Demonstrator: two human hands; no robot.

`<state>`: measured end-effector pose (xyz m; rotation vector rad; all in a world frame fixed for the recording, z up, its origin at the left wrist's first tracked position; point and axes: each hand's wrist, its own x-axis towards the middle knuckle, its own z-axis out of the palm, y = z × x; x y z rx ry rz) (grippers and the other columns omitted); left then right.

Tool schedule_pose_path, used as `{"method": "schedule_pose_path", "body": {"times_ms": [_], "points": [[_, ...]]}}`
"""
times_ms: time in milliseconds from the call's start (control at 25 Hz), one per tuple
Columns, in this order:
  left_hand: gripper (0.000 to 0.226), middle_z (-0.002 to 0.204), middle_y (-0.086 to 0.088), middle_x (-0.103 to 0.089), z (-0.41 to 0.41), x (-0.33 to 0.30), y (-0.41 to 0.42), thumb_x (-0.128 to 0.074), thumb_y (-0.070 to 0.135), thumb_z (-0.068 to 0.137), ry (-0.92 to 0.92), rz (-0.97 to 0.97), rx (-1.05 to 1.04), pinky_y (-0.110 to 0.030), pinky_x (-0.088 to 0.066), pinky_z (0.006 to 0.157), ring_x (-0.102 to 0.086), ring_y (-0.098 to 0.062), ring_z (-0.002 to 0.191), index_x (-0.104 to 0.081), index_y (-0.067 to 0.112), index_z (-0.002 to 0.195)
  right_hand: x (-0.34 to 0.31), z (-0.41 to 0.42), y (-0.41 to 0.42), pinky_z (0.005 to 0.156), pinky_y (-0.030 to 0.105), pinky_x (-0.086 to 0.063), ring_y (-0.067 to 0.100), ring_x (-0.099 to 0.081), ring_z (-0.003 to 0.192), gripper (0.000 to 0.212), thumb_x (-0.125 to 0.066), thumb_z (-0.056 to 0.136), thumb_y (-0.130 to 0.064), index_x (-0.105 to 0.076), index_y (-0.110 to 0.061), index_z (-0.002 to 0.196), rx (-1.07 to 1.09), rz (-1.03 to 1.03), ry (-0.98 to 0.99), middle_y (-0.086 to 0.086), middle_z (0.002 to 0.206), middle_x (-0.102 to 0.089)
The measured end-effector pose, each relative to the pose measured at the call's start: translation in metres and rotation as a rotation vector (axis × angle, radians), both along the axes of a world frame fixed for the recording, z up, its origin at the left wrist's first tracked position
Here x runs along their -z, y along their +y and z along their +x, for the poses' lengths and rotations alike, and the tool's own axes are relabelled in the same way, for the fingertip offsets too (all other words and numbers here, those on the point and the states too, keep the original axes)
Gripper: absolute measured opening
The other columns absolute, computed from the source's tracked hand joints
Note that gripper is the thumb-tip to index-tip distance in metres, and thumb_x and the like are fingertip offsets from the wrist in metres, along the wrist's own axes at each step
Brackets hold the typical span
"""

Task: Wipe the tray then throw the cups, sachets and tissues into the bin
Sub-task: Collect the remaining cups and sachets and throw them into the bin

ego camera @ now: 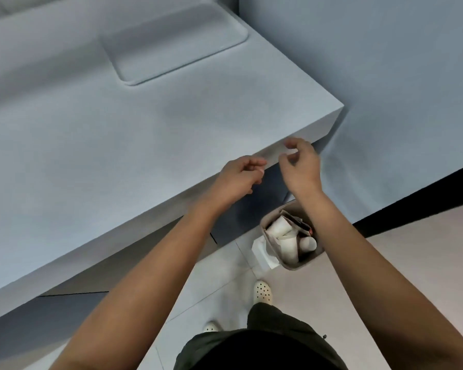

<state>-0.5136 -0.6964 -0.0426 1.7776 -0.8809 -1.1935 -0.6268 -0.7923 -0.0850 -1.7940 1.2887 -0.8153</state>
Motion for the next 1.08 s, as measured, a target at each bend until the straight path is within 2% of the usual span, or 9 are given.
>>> {"method": "schedule_pose_path", "body": {"times_ms": [80, 200, 440, 680, 880, 1080], "points": [[0.021, 0.092, 0.008, -0.059, 0.021, -0.022, 0.034, -0.051, 0.013, 0.091, -0.042, -0.075, -0.054, -0.020, -0.048, 0.065, -0.059, -0.009, 0.081, -0.059, 0.022, 0.108, -0.027, 0.029, 0.028, 0.072, 0.008, -0.037, 0.011, -0.050, 0.090, 0.031, -0.051, 0.087, -0.008, -0.056, -0.011, 0.118, -0.136, -0.093, 0.040, 0.005, 0.121, -0.053], [0.022, 0.092, 0.010, -0.059, 0.057, -0.045, 0.087, -0.051, 0.015, 0.091, -0.104, -0.107, -0.155, -0.020, -0.046, 0.064, -0.059, -0.009, 0.080, -0.060, 0.024, 0.109, -0.047, 0.069, 0.076, 0.080, 0.018, -0.037, 0.009, -0.046, 0.096, 0.031, -0.050, 0.089, -0.011, -0.054, -0.013, 0.120, -0.302, -0.126, 0.088, 0.004, 0.125, -0.051], [0.025, 0.093, 0.011, -0.059, 0.135, -0.066, 0.202, -0.051, 0.016, 0.091, -0.113, -0.118, -0.492, -0.022, -0.045, 0.064, -0.059, -0.009, 0.082, -0.060, 0.022, 0.113, -0.066, 0.143, 0.160, 0.078, 0.021, -0.037, 0.012, -0.048, 0.095, 0.029, -0.050, 0.090, -0.012, -0.055, -0.015, 0.118, -0.486, -0.123, 0.027, 0.001, 0.121, -0.052], [0.024, 0.092, 0.011, -0.059, 0.192, -0.069, 0.282, -0.052, 0.017, 0.091, -0.110, -0.115, -0.733, -0.024, -0.047, 0.069, -0.061, -0.012, 0.087, -0.060, 0.022, 0.114, -0.065, 0.213, 0.207, 0.078, 0.023, -0.040, 0.013, -0.049, 0.094, 0.029, -0.052, 0.088, -0.013, -0.056, -0.016, 0.117, -0.640, -0.103, 0.031, 0.002, 0.121, -0.052], [0.023, 0.090, 0.011, -0.059, 0.251, -0.066, 0.312, -0.053, 0.017, 0.091, -0.123, -0.111, -0.872, -0.025, -0.046, 0.070, -0.060, -0.011, 0.084, -0.060, 0.022, 0.113, -0.062, 0.286, 0.225, 0.076, 0.023, -0.039, 0.013, -0.050, 0.086, 0.027, -0.053, 0.088, -0.013, -0.056, -0.016, 0.115, -0.755, -0.073, 0.028, 0.001, 0.118, -0.053], [0.022, 0.089, 0.011, -0.059, 0.316, -0.065, 0.302, -0.053, 0.016, 0.091, -0.132, -0.087, -0.953, -0.023, -0.045, 0.068, -0.060, -0.013, 0.087, -0.059, 0.024, 0.111, -0.064, 0.363, 0.205, 0.074, 0.022, -0.037, 0.014, -0.049, 0.081, 0.028, -0.054, 0.087, -0.011, -0.056, -0.014, 0.115, -0.826, -0.079, 0.027, 0.004, 0.117, -0.054]]}}
